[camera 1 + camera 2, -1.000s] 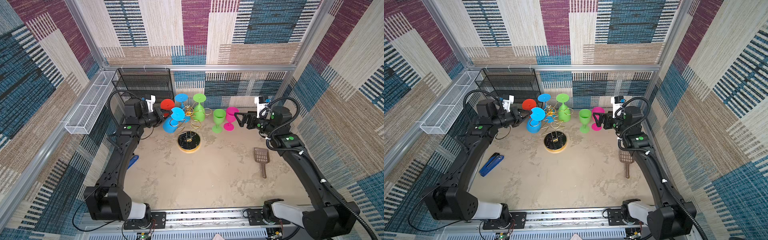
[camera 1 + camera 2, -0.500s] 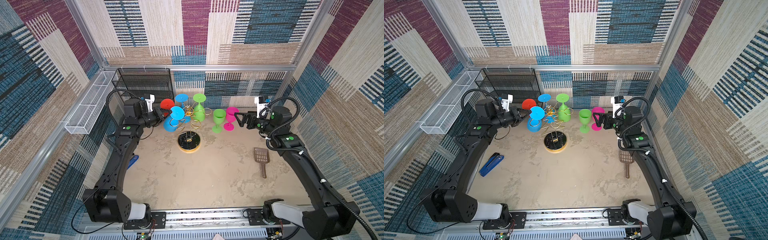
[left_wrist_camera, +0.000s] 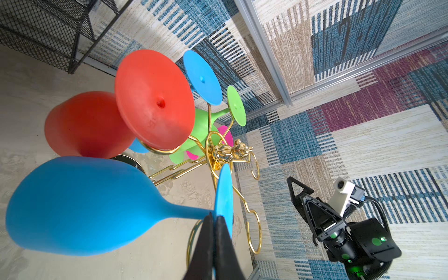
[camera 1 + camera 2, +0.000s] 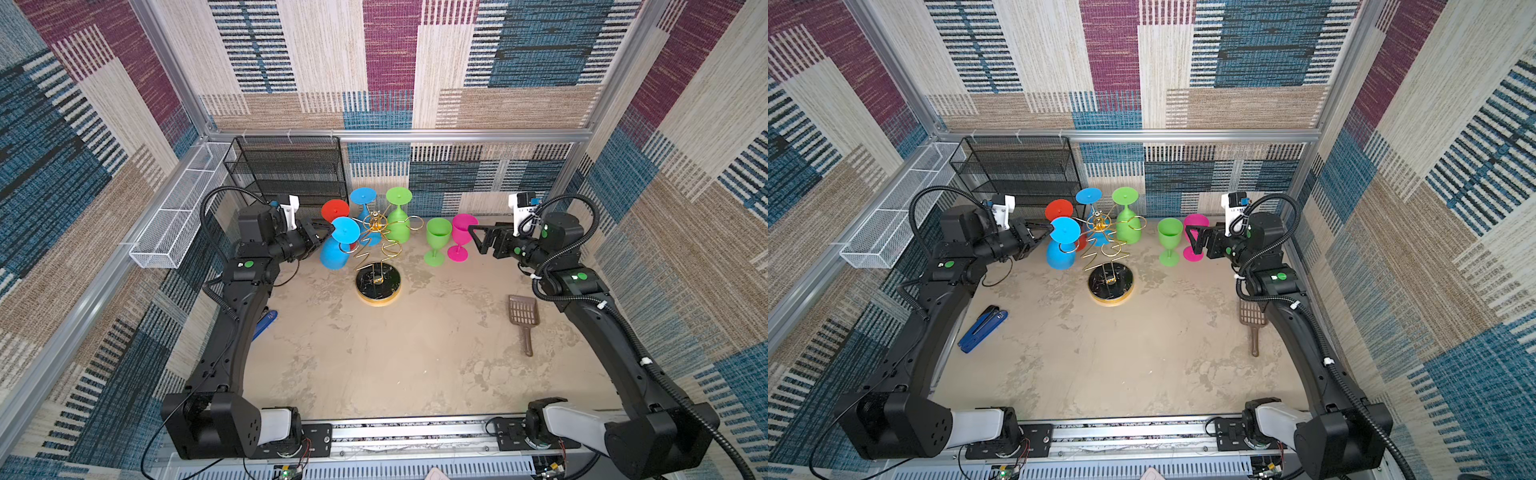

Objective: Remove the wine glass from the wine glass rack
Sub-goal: 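Pull the blue glass off its rack hook with the left gripper, then carry the blue glass back with the left gripper while the right nears the rack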

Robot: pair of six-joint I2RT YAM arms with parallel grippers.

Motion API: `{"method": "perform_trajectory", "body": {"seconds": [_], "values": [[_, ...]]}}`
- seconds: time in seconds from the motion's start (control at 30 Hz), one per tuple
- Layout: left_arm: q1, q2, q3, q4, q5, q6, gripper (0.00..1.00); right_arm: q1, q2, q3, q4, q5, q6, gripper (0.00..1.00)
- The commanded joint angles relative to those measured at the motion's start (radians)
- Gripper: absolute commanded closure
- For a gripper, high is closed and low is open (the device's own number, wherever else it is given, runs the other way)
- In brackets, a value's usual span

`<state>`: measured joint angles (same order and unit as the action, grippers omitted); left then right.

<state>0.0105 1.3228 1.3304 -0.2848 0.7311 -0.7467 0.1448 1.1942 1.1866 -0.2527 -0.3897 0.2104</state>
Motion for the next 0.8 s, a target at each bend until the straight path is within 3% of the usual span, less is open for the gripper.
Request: {"method": "perform_trajectory", "body": {"seconds": [0.0,0.33,0.53,0.77], "values": [[0.021,-0.025,-0.009,0.0,-0.003,0.028,1.0,0.001,-0.006,0.006,0.008,0.003,-0.009,0.01],[0.138,-0.147,-0.071,-0.083,0.039,0.063,1.0,0.001,-0.018,0.002,0.009,0.003,-0.018,0.01],[0.248,-0.219,-0.07,-0.117,0.186,0.048,1.0,0.001,-0.028,0.002,0.02,-0.019,-0.049,0.01],[0.267,-0.271,-0.05,-0.08,0.368,-0.038,1.0,0.023,-0.07,-0.017,0.095,-0.106,-0.101,0.01]]}}
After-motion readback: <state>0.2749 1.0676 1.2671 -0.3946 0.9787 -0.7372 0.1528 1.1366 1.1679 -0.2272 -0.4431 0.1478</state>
